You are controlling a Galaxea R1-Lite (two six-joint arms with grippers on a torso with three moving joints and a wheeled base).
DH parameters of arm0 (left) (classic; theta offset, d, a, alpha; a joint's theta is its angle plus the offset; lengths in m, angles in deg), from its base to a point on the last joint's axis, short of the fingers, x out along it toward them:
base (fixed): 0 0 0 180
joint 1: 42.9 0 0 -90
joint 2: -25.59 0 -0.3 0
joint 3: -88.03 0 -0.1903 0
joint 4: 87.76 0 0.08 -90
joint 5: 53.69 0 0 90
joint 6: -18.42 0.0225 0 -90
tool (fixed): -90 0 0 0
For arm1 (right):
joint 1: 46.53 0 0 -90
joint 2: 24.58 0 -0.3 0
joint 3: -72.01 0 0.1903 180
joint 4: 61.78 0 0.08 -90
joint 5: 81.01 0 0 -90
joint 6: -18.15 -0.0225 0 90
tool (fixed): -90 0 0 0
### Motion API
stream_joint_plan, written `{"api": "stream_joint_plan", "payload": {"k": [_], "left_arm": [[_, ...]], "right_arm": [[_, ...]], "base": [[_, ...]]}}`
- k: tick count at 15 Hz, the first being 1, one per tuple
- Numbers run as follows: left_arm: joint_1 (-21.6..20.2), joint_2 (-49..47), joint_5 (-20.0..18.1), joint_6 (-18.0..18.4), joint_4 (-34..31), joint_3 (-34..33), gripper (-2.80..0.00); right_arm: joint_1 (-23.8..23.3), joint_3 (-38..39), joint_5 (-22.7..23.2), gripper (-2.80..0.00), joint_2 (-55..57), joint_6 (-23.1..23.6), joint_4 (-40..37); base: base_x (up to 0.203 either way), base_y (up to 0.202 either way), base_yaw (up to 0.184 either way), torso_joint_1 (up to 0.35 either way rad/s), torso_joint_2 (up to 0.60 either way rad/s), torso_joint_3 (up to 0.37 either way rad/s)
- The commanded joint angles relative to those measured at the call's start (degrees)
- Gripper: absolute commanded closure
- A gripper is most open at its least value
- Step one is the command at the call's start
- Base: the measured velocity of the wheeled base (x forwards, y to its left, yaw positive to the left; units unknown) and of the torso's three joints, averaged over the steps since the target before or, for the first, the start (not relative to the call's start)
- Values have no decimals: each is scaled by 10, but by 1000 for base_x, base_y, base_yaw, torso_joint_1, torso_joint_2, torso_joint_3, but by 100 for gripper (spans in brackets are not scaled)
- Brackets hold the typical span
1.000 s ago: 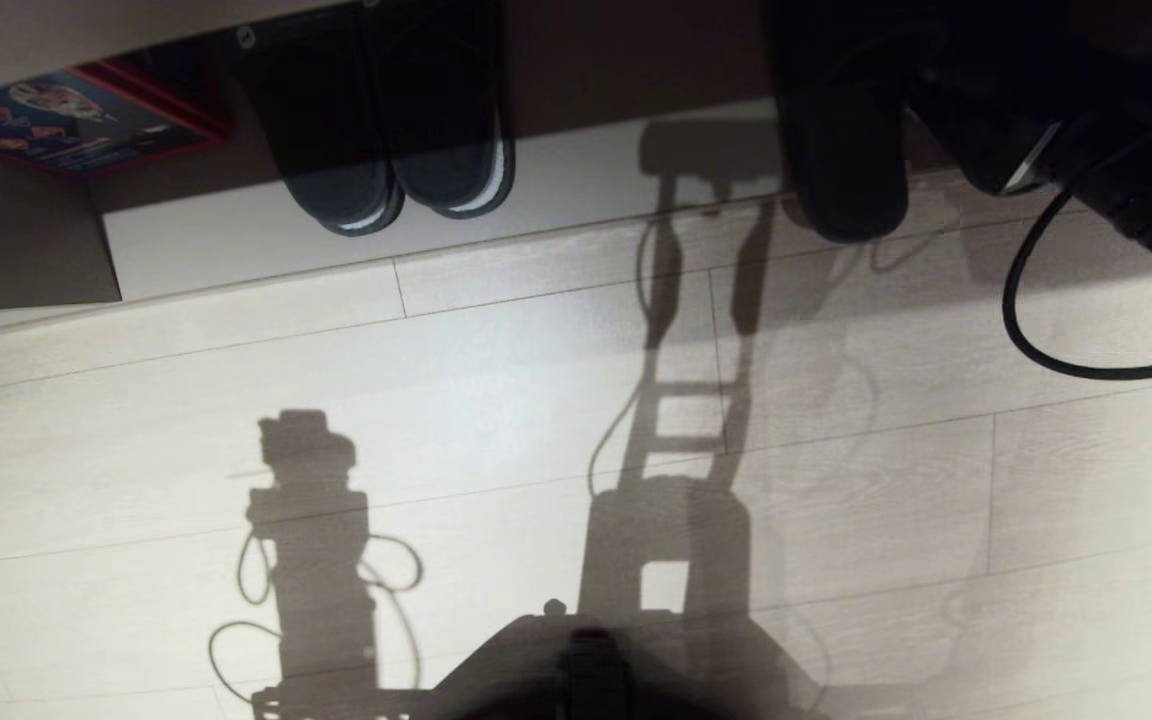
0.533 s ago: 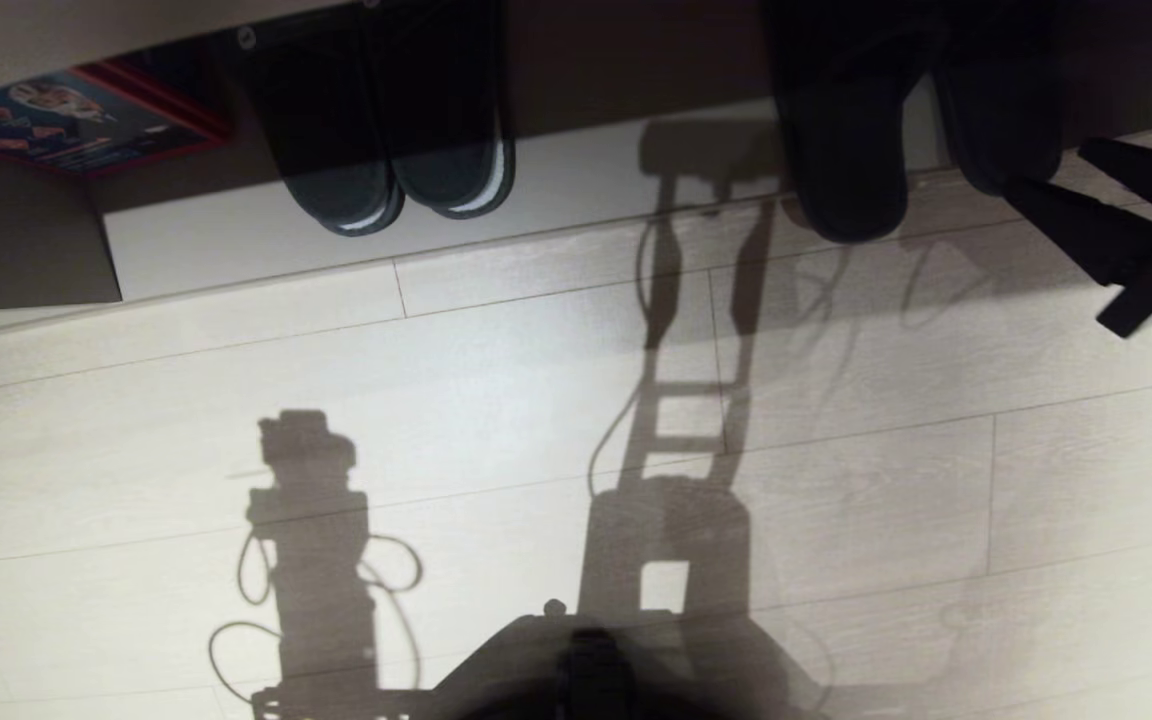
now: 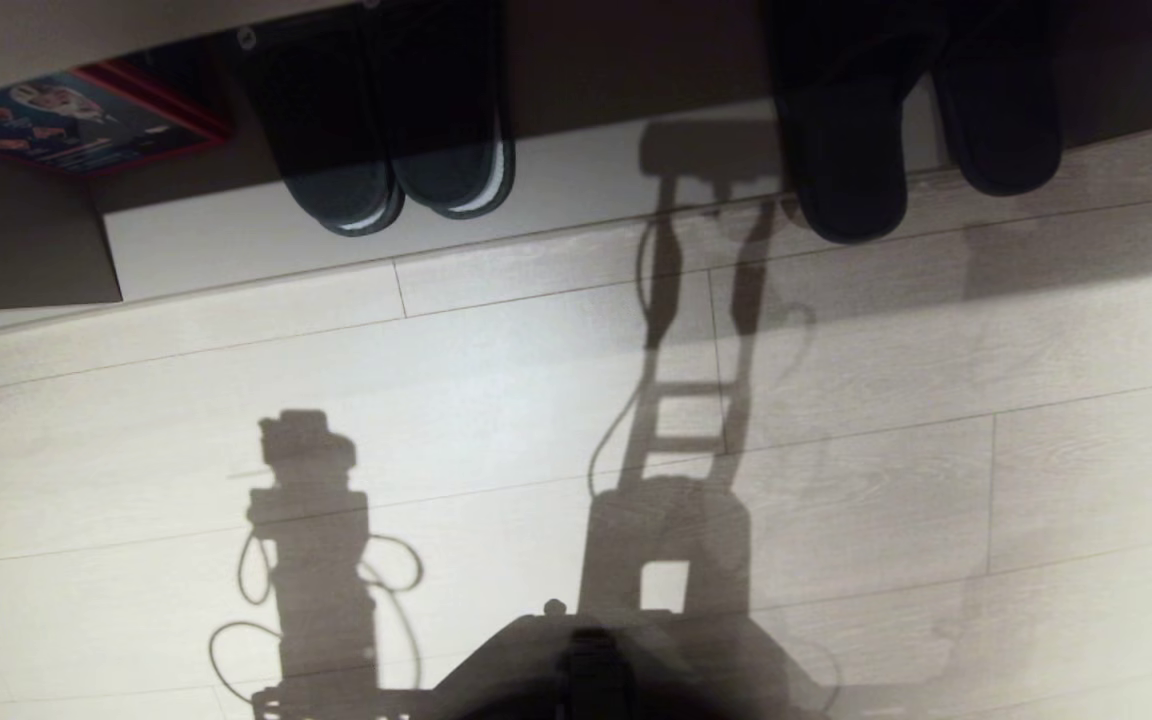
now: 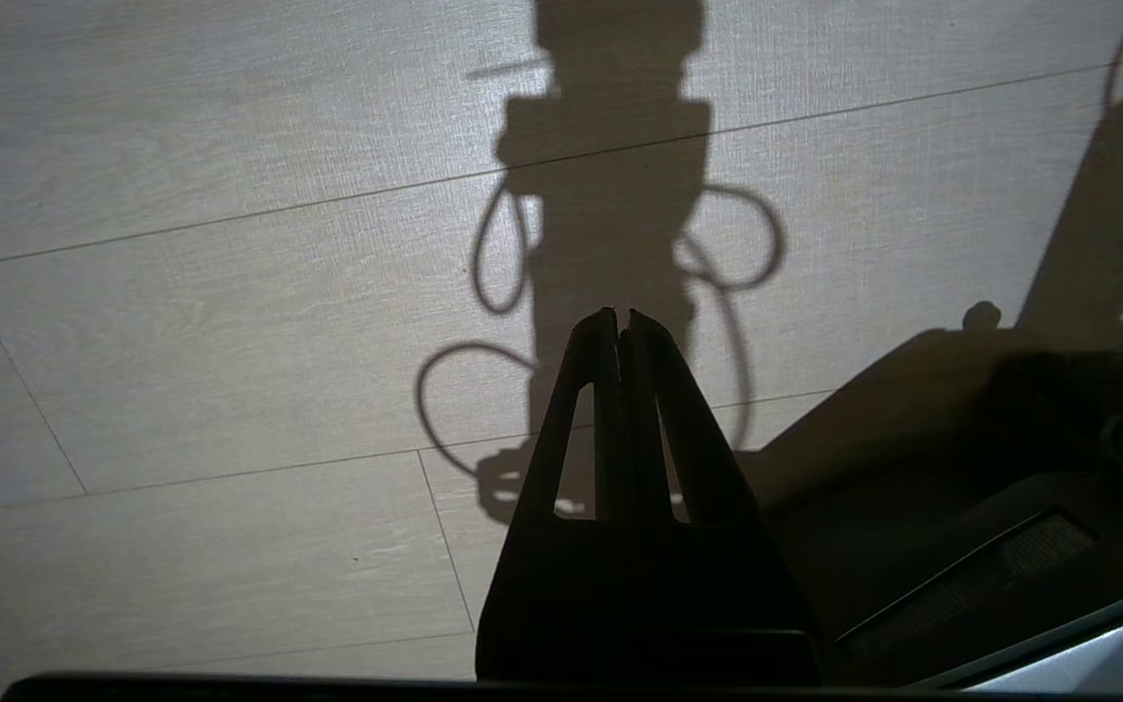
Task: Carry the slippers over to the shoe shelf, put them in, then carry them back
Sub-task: Pick up the slippers in the shoe cabinet
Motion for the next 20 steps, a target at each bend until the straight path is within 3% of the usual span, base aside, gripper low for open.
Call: {"api": "stream_joint_plan", "payload": {"k": [1,6,10,14,16,17,19,20], "left_arm": [[0,0,0,0,0,-1,0],[0,0,0,0,0,-1,0],[0,0,0,-1,0,-1,0],[0,0,0,-2,0,-1,0],[0,0,0,-2,0,-1,0],[0,0,0,-1,0,-1,0],[0,0,0,-1,0,-1,0],[0,0,0,-1,0,-1,0]], "right_arm": [[-7,4,-4,0,-107,1,-42],[-60,51,-12,0,-247,-41,-132],[-68,130,-14,0,-338,-50,-188],[-69,297,-29,0,-352,-52,-142],[-68,316,-37,0,-354,-55,-132],[-68,315,-51,0,-353,-55,-141],[-69,316,-132,0,-353,-57,-192],[-69,317,-129,0,-353,-59,-215]], "base": [[0,0,0,0,0,0],[0,0,0,0,0,0],[0,0,0,0,0,0],[0,0,0,0,0,0],[0,0,0,0,0,0],[0,0,0,0,0,0],[0,0,0,0,0,0],[0,0,0,0,0,0]]}}
